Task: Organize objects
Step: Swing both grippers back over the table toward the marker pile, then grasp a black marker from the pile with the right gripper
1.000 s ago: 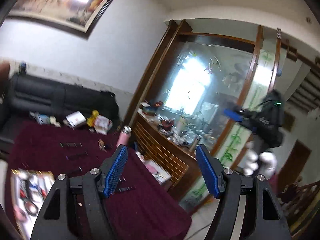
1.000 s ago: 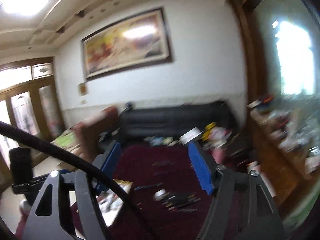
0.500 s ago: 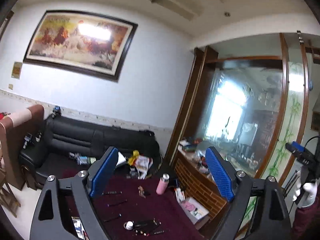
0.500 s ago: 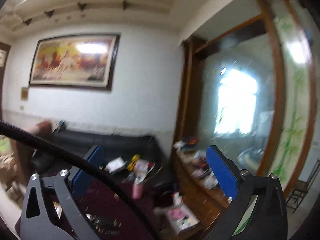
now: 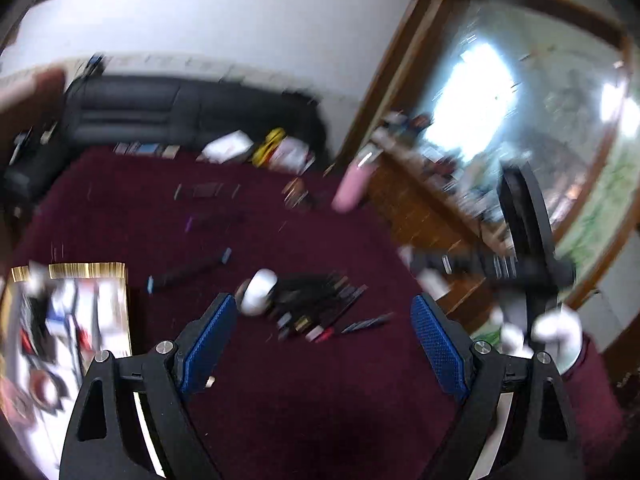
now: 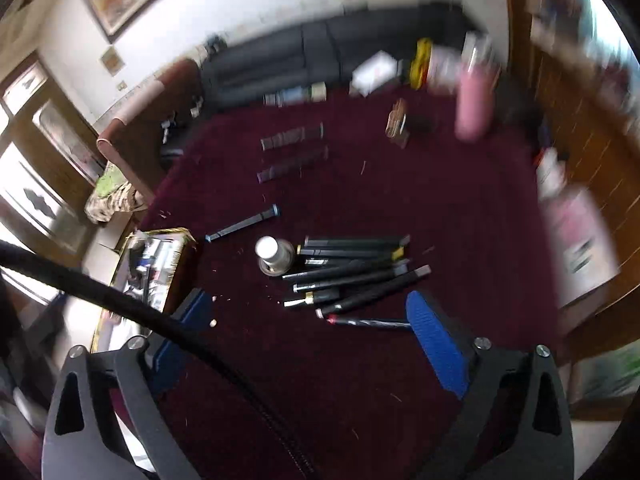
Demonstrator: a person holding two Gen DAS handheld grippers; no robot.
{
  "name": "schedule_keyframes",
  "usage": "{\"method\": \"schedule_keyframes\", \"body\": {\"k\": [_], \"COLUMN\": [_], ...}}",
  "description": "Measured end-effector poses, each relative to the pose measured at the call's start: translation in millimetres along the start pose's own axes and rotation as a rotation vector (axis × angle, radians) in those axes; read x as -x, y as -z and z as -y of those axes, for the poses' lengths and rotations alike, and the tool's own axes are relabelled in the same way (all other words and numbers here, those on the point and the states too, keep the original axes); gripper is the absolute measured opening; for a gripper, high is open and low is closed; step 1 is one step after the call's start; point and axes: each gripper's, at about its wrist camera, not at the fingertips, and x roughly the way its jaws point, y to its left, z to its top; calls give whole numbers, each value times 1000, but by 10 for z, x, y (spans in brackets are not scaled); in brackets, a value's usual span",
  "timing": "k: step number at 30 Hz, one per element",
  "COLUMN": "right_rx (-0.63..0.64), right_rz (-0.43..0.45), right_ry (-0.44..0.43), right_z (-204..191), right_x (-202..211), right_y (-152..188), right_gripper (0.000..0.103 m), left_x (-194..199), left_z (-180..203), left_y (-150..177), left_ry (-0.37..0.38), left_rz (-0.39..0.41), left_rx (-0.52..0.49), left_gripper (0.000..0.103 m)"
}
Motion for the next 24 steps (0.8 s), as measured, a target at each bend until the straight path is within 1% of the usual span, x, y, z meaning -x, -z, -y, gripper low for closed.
{"method": "schedule_keyframes", "body": {"k": [1, 2, 3, 4, 6, 7, 8, 10, 11, 12, 13, 16, 17, 19, 21, 22, 23, 24], "right_rx": [-34, -51, -62, -80, -123, -149, -173, -205, -162, -130, -127, -130, -131, -122, -145, -145, -132, -119], "right_rz": [-37, -62, -89, -102, -113, -122, -131, -163, -197, -261, -243, -337, -379, -438, -522, -549, -557, -539], "right_ry": [-5, -4, -4, 13, 59, 65, 59, -1, -32, -93, -117, -261, -321, -405, -512, -541, -563, -575], "right_z": [110, 173, 244, 317, 479, 603, 697, 829, 883, 916, 913, 816, 764, 662, 560, 515, 472, 449], "right_x": [-376, -602, -816, -1023, -1341, -1473, -1521, -1643, -1676, -1732, -1679, -1595, -1556, -1427, -1307, -1258, -1169, -1082], "right_y": [-87, -142, -212, -293, -403, -426, -457, -461, -447, -390, -341, -134, 0, 261, 572, 679, 768, 816], "right_gripper": [93, 93, 92, 92, 92, 92, 92, 93, 93, 96, 96, 98, 98, 98, 97, 97, 96, 96], "left_x": [-189, -360, -503, -500, -627, -669, -722, -781, -811, -841, -865, -1013, -1044, -1020, -1002, -988, -977, -974], "left_z": [-113, -227, -330, -364, -421, -438, -455, -461, -456, -459, -462, -494, -506, -459, -423, -411, -397, -382], "left_y": [155, 294, 422, 555, 739, 791, 837, 902, 928, 942, 983, 1069, 1120, 1160, 1195, 1209, 1224, 1235], "left_ry": [-44, -62, -55, -51, -63, -64, -67, -44, -34, -30, -23, -23, -22, -38, -40, -41, -43, -46], "left_rz": [-28, -71, -116, -142, -181, -190, -199, -221, -233, -242, -253, -275, -280, -270, -269, -266, -264, -263], "left_rx": [18, 43, 76, 92, 100, 97, 96, 111, 124, 134, 143, 151, 153, 128, 116, 110, 103, 96], "left_gripper": [85, 85, 85, 85, 85, 85, 85, 85, 85, 85, 85, 85, 85, 85, 85, 85, 85, 85]}}
